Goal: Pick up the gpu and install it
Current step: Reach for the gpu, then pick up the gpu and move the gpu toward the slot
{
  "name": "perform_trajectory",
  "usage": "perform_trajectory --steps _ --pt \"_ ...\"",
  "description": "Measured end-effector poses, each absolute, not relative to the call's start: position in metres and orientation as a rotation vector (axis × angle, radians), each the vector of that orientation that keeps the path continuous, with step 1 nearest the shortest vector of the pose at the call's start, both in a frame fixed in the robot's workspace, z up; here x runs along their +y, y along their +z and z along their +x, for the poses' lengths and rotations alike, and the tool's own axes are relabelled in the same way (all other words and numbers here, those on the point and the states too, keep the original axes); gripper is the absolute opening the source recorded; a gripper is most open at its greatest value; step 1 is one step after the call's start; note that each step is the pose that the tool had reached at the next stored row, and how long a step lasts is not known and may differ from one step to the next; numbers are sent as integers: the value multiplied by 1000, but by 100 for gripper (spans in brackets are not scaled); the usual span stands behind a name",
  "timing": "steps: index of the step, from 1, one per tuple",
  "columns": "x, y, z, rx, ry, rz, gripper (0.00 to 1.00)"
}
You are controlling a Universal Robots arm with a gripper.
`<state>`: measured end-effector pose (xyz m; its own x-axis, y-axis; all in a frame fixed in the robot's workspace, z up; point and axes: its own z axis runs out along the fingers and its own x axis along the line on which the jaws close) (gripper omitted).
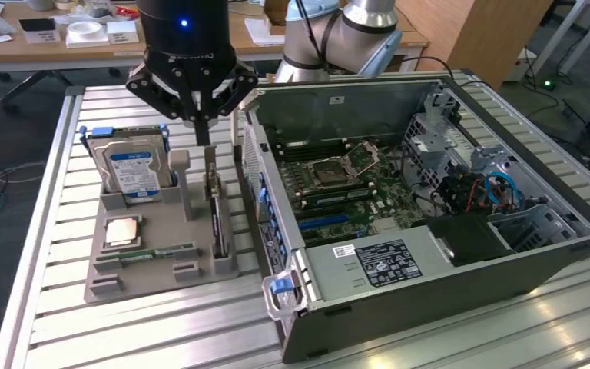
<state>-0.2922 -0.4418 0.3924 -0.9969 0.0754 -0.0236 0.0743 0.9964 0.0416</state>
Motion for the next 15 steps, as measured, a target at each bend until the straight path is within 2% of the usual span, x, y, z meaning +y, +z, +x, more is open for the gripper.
perform_trajectory --steps 15 --pt "-442 392 -298 3114 63 117 11"
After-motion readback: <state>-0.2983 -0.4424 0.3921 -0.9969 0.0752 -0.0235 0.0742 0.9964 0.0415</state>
